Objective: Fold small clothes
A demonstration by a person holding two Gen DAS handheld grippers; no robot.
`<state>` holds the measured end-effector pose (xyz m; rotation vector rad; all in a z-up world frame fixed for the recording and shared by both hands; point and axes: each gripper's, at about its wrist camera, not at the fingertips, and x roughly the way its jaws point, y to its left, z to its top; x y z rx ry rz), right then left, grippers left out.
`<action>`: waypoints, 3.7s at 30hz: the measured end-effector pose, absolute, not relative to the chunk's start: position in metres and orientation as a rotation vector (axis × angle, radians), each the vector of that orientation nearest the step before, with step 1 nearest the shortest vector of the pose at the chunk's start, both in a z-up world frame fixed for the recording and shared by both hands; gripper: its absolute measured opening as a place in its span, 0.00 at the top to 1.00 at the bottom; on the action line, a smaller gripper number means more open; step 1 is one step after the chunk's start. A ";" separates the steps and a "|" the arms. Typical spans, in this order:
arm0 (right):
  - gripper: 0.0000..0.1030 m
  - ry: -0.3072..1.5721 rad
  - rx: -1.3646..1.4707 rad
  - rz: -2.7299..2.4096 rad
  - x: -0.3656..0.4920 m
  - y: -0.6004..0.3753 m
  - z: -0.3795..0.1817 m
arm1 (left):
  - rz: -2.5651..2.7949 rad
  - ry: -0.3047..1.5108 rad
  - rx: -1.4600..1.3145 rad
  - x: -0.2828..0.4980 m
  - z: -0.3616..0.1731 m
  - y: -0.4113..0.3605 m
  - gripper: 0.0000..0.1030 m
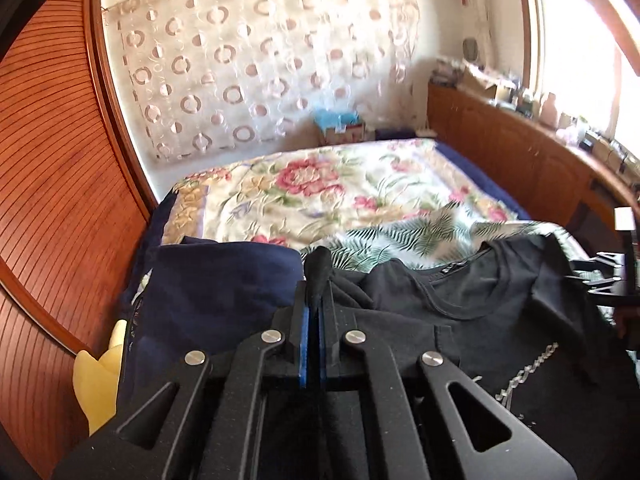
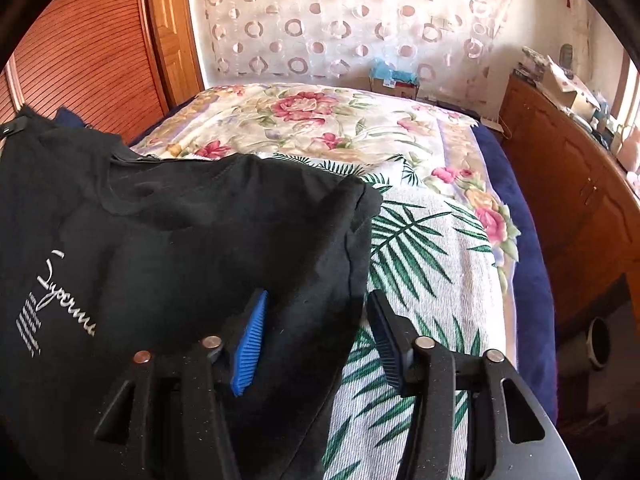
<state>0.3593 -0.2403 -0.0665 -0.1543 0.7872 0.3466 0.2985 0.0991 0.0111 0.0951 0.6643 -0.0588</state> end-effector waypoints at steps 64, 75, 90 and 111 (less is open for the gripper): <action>0.95 0.629 -0.129 0.452 -0.002 -0.310 -0.020 | -0.133 0.638 -0.094 -0.056 -0.066 0.111 0.96; 0.75 0.635 -0.120 0.440 0.002 -0.312 -0.009 | -0.148 0.634 -0.092 -0.050 -0.063 0.117 0.41; 0.52 0.605 -0.158 0.371 0.051 -0.312 -0.020 | -0.127 0.647 0.001 0.047 -0.057 0.117 0.31; 0.45 0.789 -0.048 0.343 0.130 -0.311 -0.056 | -0.139 0.915 0.037 0.115 -0.134 0.105 0.33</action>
